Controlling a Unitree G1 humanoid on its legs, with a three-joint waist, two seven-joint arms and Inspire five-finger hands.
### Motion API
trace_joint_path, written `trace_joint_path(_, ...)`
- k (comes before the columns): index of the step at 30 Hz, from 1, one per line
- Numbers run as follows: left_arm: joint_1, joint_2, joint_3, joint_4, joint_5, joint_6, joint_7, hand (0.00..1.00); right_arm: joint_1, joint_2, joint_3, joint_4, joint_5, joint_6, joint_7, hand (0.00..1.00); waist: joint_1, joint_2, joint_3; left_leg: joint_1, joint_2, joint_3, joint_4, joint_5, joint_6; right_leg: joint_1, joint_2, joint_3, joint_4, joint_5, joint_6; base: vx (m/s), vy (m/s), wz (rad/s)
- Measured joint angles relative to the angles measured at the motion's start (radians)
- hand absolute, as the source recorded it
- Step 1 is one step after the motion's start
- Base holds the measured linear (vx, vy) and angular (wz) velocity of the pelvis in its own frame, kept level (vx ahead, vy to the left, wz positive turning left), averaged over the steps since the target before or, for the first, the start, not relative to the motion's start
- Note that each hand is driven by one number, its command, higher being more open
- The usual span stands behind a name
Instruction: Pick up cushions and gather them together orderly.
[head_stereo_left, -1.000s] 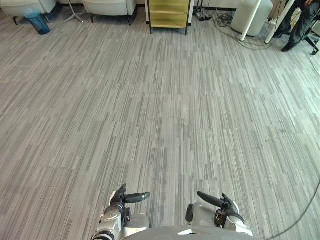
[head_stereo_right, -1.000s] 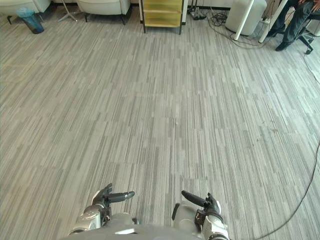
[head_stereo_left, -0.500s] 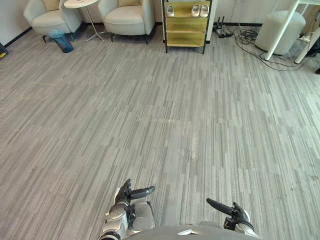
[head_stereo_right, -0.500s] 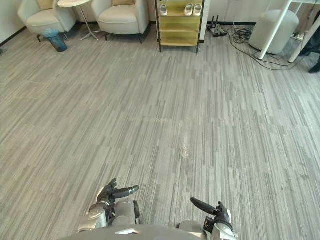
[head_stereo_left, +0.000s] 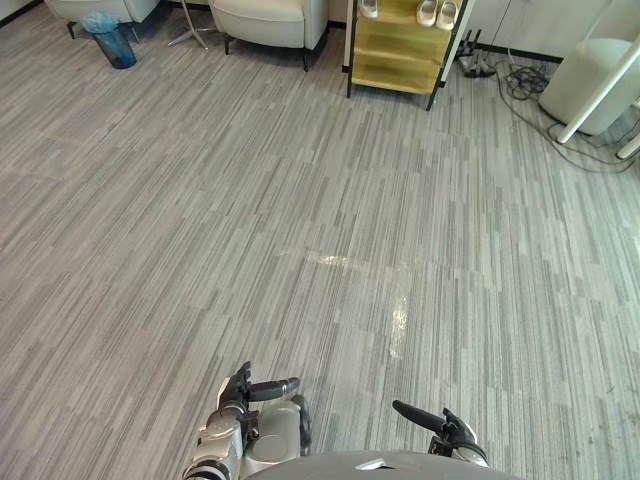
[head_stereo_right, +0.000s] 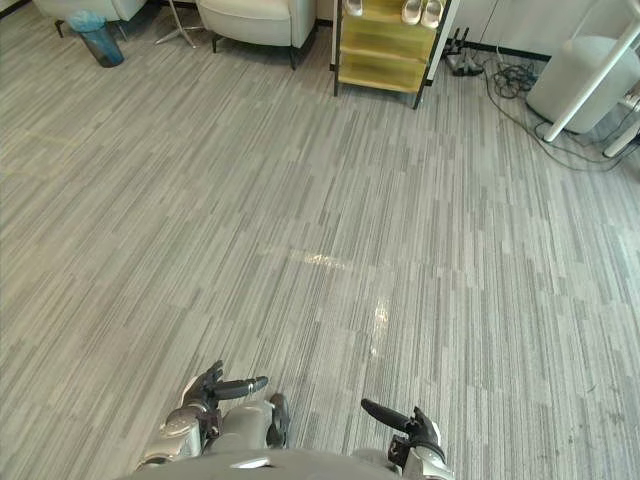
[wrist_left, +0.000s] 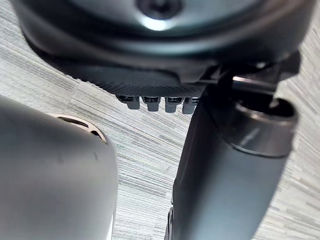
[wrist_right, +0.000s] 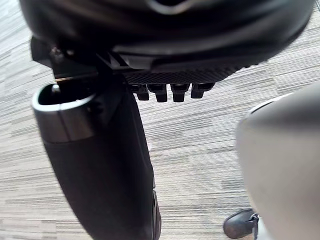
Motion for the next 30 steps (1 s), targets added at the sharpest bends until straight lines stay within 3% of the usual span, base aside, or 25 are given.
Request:
trace_joint_path(3, -0.001, -0.001, -0.013, 0.005, 0.001, -0.001, 0.000, 1.00, -0.001, -0.012, 0.004, -0.023, 0.000, -0.013, 0.004, 1.00, -0.009, 0.017, 0.005, 0.105, 0.028, -0.015, -0.070, 0.000, -0.001, -0.109, 0.077, -0.048, -0.179, -0.068, -0.046, 0.42, -0.159, 0.21)
trace_joint_path(4, -0.003, -0.003, -0.013, 0.010, 0.001, -0.001, 0.000, 1.00, -0.011, -0.013, 0.004, -0.028, 0.001, -0.014, 0.005, 1.00, -0.021, 0.016, 0.010, 0.129, 0.046, -0.037, -0.087, -0.003, -0.006, -0.162, 0.118, -0.040, -0.364, -0.054, -0.034, 0.43, -0.301, 0.68)
trace_joint_path(5, -0.001, -0.002, -0.014, 0.014, 0.002, -0.001, -0.001, 1.00, -0.008, -0.013, 0.004, -0.032, -0.001, -0.013, 0.005, 1.00, -0.034, 0.002, 0.010, 0.143, 0.043, -0.061, -0.100, -0.019, -0.043, -0.164, 0.146, 0.000, -0.582, 0.030, -0.007, 0.36, -0.265, 0.73)
trace_joint_path(6, 0.000, 0.002, -0.015, 0.018, 0.004, -0.002, -0.002, 1.00, -0.004, -0.012, 0.003, -0.030, -0.001, -0.012, 0.005, 1.00, -0.038, -0.001, 0.011, 0.153, 0.040, -0.070, -0.102, -0.029, -0.058, -0.158, 0.148, 0.004, -0.595, 0.121, -0.022, 0.38, -0.285, 0.62)
trace_joint_path(7, 0.000, -0.018, -0.017, 0.031, 0.004, 0.001, -0.003, 1.00, 0.000, -0.021, -0.003, -0.019, 0.000, -0.011, 0.006, 1.00, -0.038, 0.016, 0.012, 0.171, 0.065, -0.095, -0.103, -0.043, -0.076, -0.144, 0.168, 0.000, -0.583, 0.117, -0.085, 0.29, -0.222, 0.20)
trace_joint_path(8, -0.002, -0.028, -0.008, 0.031, 0.005, -0.001, -0.006, 1.00, 0.001, -0.033, -0.004, -0.018, -0.001, -0.011, 0.004, 1.00, -0.023, 0.034, 0.005, 0.163, 0.084, -0.108, -0.098, -0.042, -0.077, -0.146, 0.188, 0.010, -0.577, 0.094, -0.098, 0.36, -0.311, 0.10)
trace_joint_path(10, 0.000, -0.043, -0.002, 0.034, 0.008, -0.002, -0.005, 1.00, 0.002, -0.030, -0.044, -0.018, 0.003, -0.007, 0.006, 1.00, -0.028, 0.052, 0.003, 0.162, 0.108, -0.111, -0.066, -0.036, -0.089, -0.134, 0.199, -0.016, -0.557, 0.038, -0.114, 0.34, -0.319, 0.20)
trace_joint_path(11, -0.001, -0.043, 0.000, 0.035, 0.015, -0.001, -0.005, 1.00, 0.011, -0.027, -0.066, -0.018, 0.003, -0.003, 0.004, 1.00, -0.036, 0.057, 0.005, 0.148, 0.126, -0.113, 0.000, -0.038, -0.106, -0.099, 0.203, -0.038, -0.568, 0.018, -0.120, 0.33, -0.315, 0.64)
trace_joint_path(13, 0.001, -0.051, 0.020, 0.014, 0.024, 0.000, -0.012, 1.00, 0.050, -0.023, -0.072, -0.037, 0.003, -0.002, -0.001, 1.00, -0.043, 0.060, 0.007, 0.027, 0.191, -0.110, 0.322, -0.033, -0.137, 0.002, 0.220, -0.086, -0.630, -0.002, -0.130, 0.32, -0.296, 0.65)
trace_joint_path(14, 0.009, -0.057, 0.054, -0.031, 0.024, -0.003, -0.014, 1.00, 0.075, -0.022, -0.062, -0.056, 0.005, -0.002, -0.008, 1.00, -0.029, 0.065, 0.007, -0.082, 0.251, -0.078, 0.581, -0.031, -0.140, 0.083, 0.247, -0.104, -0.682, -0.008, -0.140, 0.27, -0.221, 0.28)
trace_joint_path(16, 0.014, -0.063, 0.065, -0.052, 0.024, -0.004, -0.013, 1.00, 0.082, -0.019, -0.054, -0.062, 0.018, -0.003, -0.014, 1.00, -0.021, 0.058, 0.010, -0.150, 0.273, -0.035, 0.651, -0.041, -0.130, 0.155, 0.254, -0.109, -0.734, -0.008, -0.138, 0.27, -0.142, 0.05)
trace_joint_path(18, 0.009, -0.061, 0.064, -0.053, 0.024, -0.005, -0.013, 1.00, 0.081, -0.019, -0.055, -0.063, 0.023, -0.002, -0.013, 1.00, -0.017, 0.061, 0.007, -0.174, 0.267, -0.003, 0.565, -0.053, -0.134, 0.196, 0.249, -0.107, -0.772, -0.005, -0.133, 0.29, -0.030, -0.08)
trace_joint_path(21, -0.004, -0.061, 0.057, -0.045, 0.023, -0.003, -0.015, 1.00, 0.062, -0.001, -0.058, -0.064, 0.024, -0.002, -0.014, 1.00, -0.014, 0.046, 0.013, -0.178, 0.168, -0.048, 0.170, -0.022, -0.133, 0.239, 0.213, -0.087, -0.801, -0.006, -0.111, 0.26, 0.102, -0.18)
trace_joint_path(22, -0.007, -0.062, 0.047, -0.041, 0.022, -0.003, -0.015, 1.00, 0.062, -0.001, -0.059, -0.064, 0.024, -0.003, -0.014, 1.00, -0.006, 0.049, 0.011, -0.171, 0.126, -0.091, 0.028, 0.068, -0.132, 0.240, 0.203, -0.068, -0.801, -0.010, -0.093, 0.27, 0.168, -0.30)
trace_joint_path(23, -0.004, -0.065, 0.033, -0.039, 0.022, -0.003, -0.013, 1.00, 0.062, -0.005, -0.059, -0.063, 0.024, -0.002, -0.013, 1.00, 0.001, 0.057, 0.006, -0.162, 0.113, -0.115, -0.015, 0.169, -0.142, 0.241, 0.205, -0.052, -0.802, -0.015, -0.081, 0.29, 0.160, -0.41)
trace_joint_path(24, -0.004, -0.056, 0.026, -0.025, 0.022, -0.004, -0.017, 1.00, 0.056, 0.002, -0.058, -0.055, 0.024, -0.002, -0.014, 1.00, 0.005, 0.048, 0.001, -0.140, 0.096, -0.112, -0.034, 0.204, -0.127, 0.249, 0.196, -0.024, -0.807, -0.026, -0.062, 0.29, 0.125, -0.25)
trace_joint_path(25, -0.008, -0.040, 0.019, -0.014, 0.022, -0.003, -0.014, 1.00, 0.054, 0.022, -0.057, -0.057, 0.026, -0.001, -0.012, 1.00, -0.003, 0.024, -0.001, -0.128, 0.075, -0.109, -0.046, 0.193, -0.111, 0.257, 0.169, -0.002, -0.820, -0.018, -0.049, 0.28, 0.122, -0.16)
trace_joint_path(27, -0.009, -0.033, 0.021, -0.014, 0.020, -0.003, -0.015, 1.00, 0.054, 0.034, -0.057, -0.054, 0.019, 0.000, -0.009, 1.00, 0.001, 0.010, -0.003, -0.126, 0.067, -0.088, -0.019, 0.165, -0.098, 0.265, 0.155, 0.025, -0.820, -0.016, -0.044, 0.22, 0.150, -0.18)
trace_joint_path(29, -0.004, -0.028, 0.021, -0.009, 0.021, -0.004, -0.015, 1.00, 0.052, 0.037, -0.057, -0.049, 0.003, 0.002, -0.005, 1.00, 0.005, 0.013, -0.006, -0.098, 0.065, -0.046, 0.052, 0.082, -0.083, 0.272, 0.136, 0.081, -0.770, -0.025, -0.027, 0.18, 0.174, -0.54)
trace_joint_path(30, -0.005, -0.027, 0.021, -0.002, 0.021, -0.004, -0.016, 1.00, 0.051, 0.036, -0.057, -0.049, 0.000, 0.002, -0.004, 1.00, 0.005, 0.014, -0.007, -0.091, 0.065, -0.037, 0.060, 0.070, -0.078, 0.265, 0.132, 0.091, -0.747, -0.029, -0.020, 0.12, 0.166, -0.70)
